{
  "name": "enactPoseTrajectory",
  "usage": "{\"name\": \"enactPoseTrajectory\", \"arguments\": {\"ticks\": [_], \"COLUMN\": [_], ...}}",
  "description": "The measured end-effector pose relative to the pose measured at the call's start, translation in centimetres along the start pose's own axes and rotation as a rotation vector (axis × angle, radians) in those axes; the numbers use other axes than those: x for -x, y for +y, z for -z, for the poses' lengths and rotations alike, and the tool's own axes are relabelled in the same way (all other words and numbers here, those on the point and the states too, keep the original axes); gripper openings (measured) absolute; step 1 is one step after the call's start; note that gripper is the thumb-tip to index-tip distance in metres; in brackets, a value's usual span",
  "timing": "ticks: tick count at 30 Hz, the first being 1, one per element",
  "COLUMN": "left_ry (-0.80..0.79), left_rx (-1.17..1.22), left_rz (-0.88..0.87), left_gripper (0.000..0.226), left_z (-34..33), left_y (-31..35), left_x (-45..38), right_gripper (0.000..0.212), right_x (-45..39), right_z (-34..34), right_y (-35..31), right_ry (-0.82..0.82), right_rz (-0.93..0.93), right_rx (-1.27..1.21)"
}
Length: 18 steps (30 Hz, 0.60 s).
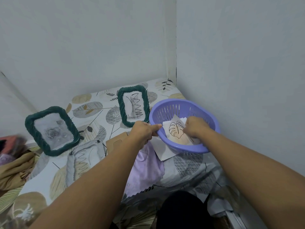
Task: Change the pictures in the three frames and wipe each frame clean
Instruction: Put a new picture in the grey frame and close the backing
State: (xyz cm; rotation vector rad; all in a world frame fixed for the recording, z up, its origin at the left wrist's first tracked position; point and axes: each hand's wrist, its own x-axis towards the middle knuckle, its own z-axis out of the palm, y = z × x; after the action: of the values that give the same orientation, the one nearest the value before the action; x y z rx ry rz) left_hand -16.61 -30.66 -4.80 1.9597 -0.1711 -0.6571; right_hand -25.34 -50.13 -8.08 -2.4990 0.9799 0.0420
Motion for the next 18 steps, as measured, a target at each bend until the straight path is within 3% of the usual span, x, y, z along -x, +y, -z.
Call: {"name": "enactPoseTrajectory", "arguments": {"ticks": [7, 12, 18], "left_ry": [0.043, 0.176, 0.091], "left_rx": [-0.022, 0.043, 0.293], "left_rz": [-0.032, -0.301, -0.349], "left_gripper": [0.038, 0.036, 0.036], "left_z": [0.0, -0.1, 2.7], "left_y": [0.0, 1.0, 3.5], "left_x": [0.0, 1.3, 3.8], "right_gripper": [0.016, 0.016, 0.016], "right_x": [1.0, 2.9, 5.7], "right_z": [1.2, 1.7, 0.7], "right_y": [-0.7, -3.6, -8.5], "right_ry": [0.177, 0.412, 0.589], "right_rz": [0.063, 0.205, 0.513], "right_rx": [-0.28, -0.429, -0.317]}}
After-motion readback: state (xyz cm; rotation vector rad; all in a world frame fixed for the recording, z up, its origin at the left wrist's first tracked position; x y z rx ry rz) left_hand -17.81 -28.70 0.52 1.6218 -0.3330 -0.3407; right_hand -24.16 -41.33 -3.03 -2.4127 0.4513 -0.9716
